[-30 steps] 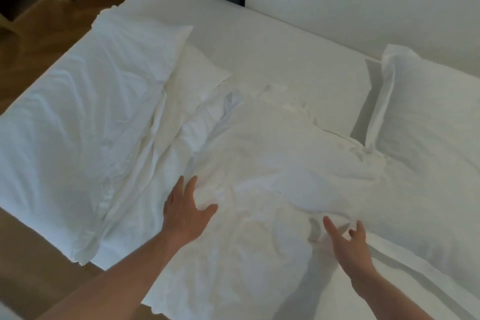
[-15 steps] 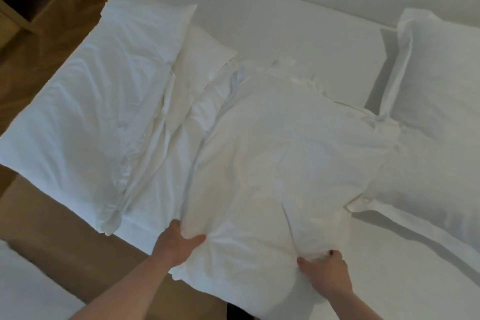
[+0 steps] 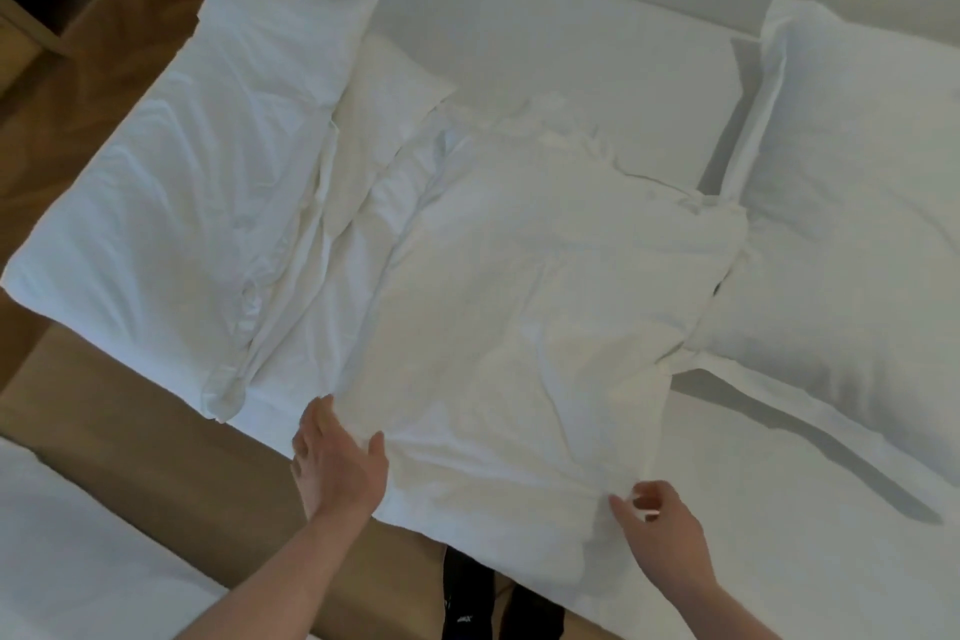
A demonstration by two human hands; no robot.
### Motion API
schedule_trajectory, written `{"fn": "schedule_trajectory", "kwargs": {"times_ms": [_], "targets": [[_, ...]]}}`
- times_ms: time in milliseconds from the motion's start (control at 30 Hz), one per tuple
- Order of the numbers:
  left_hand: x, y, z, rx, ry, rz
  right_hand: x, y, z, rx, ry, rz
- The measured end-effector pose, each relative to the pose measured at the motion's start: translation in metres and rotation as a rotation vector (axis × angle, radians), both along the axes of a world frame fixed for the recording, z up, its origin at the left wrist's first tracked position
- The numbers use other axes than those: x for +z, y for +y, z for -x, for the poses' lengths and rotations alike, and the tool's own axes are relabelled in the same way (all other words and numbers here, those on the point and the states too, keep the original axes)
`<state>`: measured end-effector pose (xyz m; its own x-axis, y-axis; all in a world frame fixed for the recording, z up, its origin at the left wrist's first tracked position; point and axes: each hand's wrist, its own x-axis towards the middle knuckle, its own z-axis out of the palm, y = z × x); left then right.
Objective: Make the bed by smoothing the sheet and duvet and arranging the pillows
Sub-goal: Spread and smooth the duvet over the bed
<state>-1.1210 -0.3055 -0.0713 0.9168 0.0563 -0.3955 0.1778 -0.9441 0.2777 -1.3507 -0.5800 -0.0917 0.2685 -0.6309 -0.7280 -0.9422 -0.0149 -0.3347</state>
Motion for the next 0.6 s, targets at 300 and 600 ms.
{"fn": "schedule_trajectory", "kwargs": {"times_ms": [300, 600], "targets": [[0.016, -0.036, 0.044, -0.594, 0.455, 0.122, -0.005, -0.038, -0.027, -0.376, -0.083, -0.253], [0.046, -0.075, 0.086, -0.712, 0.621, 0.174, -0.007, -0.038, -0.044, -0.506, -0.168, -0.349]]}}
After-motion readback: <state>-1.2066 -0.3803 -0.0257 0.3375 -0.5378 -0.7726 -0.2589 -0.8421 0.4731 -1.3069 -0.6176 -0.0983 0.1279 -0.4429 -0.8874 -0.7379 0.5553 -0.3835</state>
